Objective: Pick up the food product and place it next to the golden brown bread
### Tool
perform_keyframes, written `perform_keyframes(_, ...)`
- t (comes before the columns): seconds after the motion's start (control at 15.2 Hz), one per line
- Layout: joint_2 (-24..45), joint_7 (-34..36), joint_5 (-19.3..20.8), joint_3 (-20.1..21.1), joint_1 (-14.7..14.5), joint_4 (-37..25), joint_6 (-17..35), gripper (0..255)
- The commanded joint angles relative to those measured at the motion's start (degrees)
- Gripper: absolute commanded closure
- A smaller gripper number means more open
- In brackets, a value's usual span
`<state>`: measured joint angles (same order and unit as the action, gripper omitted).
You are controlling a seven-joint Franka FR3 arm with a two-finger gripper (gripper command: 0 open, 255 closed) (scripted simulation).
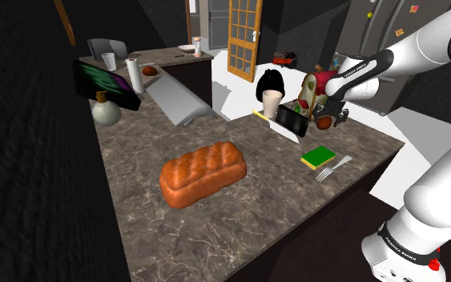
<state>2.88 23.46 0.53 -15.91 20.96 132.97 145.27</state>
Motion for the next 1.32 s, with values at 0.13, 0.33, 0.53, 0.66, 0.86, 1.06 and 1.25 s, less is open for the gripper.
perform_keyframes(0.13, 0.0, 0.0, 0.0, 0.0, 0.0, 0.0, 0.0, 0)
perform_keyframes(0.33, 0.0, 0.0, 0.0, 0.0, 0.0, 0.0, 0.0, 255)
perform_keyframes(0.53, 0.0, 0.0, 0.0, 0.0, 0.0, 0.0, 0.0, 255)
perform_keyframes(0.66, 0.0, 0.0, 0.0, 0.0, 0.0, -0.1, 0.0, 255)
perform_keyframes(0.86, -0.5, 0.1, 0.2, 0.0, 0.0, -0.2, -0.7, 255)
perform_keyframes(1.06, -2.1, 0.6, 0.9, -0.1, -0.1, -1.0, -3.1, 255)
perform_keyframes(1.25, -3.6, 0.9, 1.4, 0.0, -0.1, -1.9, -5.4, 255)
